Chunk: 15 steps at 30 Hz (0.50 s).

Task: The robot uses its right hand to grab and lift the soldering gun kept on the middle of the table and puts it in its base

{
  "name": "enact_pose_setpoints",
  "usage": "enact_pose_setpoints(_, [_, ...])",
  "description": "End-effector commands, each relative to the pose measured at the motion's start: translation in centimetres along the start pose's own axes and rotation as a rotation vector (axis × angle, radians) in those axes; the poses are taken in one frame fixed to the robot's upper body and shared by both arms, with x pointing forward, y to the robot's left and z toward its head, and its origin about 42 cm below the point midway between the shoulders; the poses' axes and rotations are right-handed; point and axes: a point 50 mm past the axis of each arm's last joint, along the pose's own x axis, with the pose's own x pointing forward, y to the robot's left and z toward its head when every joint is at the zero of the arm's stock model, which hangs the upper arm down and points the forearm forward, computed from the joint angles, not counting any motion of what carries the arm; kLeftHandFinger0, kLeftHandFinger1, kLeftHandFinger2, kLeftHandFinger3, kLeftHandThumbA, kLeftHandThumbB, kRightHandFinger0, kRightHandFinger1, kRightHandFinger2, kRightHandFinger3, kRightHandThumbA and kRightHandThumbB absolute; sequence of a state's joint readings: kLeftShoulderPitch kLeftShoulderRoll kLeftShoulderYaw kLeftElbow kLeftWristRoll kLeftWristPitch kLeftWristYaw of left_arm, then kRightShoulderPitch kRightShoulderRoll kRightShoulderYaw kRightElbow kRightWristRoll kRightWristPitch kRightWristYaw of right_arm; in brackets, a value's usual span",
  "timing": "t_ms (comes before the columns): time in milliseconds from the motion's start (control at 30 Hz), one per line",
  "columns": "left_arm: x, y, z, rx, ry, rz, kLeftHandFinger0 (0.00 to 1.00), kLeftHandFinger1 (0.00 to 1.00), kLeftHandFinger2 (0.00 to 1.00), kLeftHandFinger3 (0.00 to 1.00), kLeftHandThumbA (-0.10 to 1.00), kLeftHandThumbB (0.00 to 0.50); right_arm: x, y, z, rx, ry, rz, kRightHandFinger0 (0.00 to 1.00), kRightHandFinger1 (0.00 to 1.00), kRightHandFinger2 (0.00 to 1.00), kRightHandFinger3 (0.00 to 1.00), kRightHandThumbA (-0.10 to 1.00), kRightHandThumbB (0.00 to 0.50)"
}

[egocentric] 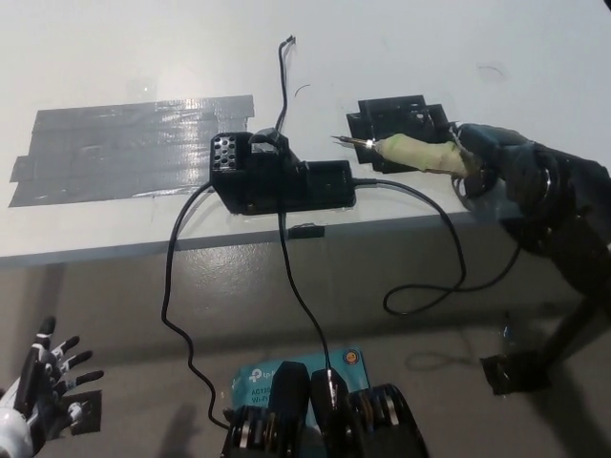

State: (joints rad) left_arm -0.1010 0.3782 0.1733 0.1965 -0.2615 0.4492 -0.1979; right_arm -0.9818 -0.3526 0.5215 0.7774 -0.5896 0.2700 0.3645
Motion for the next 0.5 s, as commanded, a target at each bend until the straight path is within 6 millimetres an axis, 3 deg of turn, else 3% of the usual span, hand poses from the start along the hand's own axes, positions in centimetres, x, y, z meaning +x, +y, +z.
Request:
enact_pose_setpoints(0, [0.2,-0.2,1.4,0.027,-0.057,-0.024,0.69,0.80,0.97,1.00,1.00,0.231,-0.3,-1.8,0.7,-0.046,-0.031,-0.040,1.00,1.00,1.00,1.00,0.52,0.323])
enact_pose_setpoints(200, [0.1,-0.3,1.5,0.023,-0.075,-0.045,0.71,0.79,0.97,1.00,1.00,0.269,0.9,-0.7,2.8,-0.059,-0.065,-0.025,1.00,1.00,1.00,1.00,0.55,0.354])
enact_pose_setpoints(267, [0.1,-0.3,1.3,0.024,-0.074,-0.055,0.73,0.81,0.99,1.00,1.00,0.279,1.2,-0.5,3.3,-0.060,-0.069,-0.020,1.00,1.00,1.00,1.00,0.58,0.396])
enact_pose_setpoints(467, [-0.2,-0.4,1.3,0.019,-0.085,-0.054,0.72,0.79,1.00,1.00,1.00,0.285,1.5,-0.4,3.0,-0.070,-0.051,0.003,1.00,1.00,1.00,1.00,0.51,0.372])
